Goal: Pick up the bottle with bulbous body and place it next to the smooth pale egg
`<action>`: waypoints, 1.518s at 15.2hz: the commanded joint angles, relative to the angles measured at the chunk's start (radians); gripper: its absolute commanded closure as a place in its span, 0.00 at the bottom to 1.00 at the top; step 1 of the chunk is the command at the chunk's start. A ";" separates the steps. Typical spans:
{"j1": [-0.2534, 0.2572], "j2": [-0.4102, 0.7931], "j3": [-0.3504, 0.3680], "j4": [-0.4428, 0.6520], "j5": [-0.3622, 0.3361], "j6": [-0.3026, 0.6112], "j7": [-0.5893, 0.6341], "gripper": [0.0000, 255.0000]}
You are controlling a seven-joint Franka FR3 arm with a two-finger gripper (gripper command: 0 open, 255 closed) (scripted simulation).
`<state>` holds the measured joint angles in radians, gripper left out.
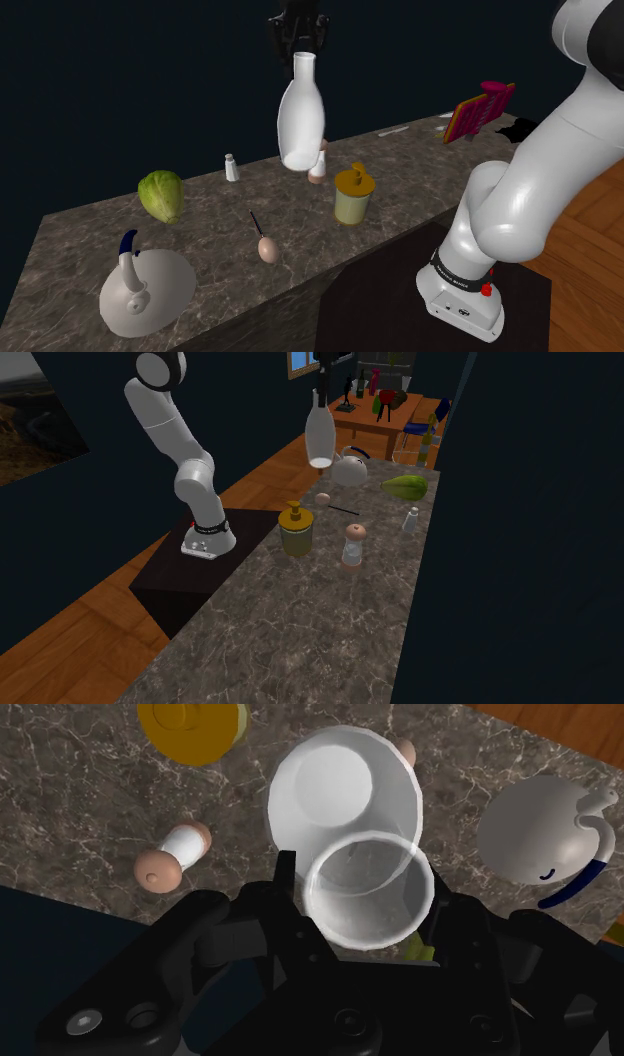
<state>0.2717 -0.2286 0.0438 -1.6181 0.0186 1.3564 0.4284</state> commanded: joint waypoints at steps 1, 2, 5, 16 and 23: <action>0.001 -0.015 0.001 -0.046 0.001 0.032 0.001 1.00; 0.001 -0.021 0.001 -0.067 0.001 0.046 0.000 1.00; 0.001 -0.038 0.001 -0.126 0.002 0.089 0.000 1.00; 0.001 -0.079 0.001 -0.318 0.003 0.240 -0.003 1.00; 0.002 -0.091 0.002 -0.424 0.004 0.334 -0.004 1.00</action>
<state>0.2731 -0.3166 0.0446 -2.0246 0.0223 1.6751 0.4233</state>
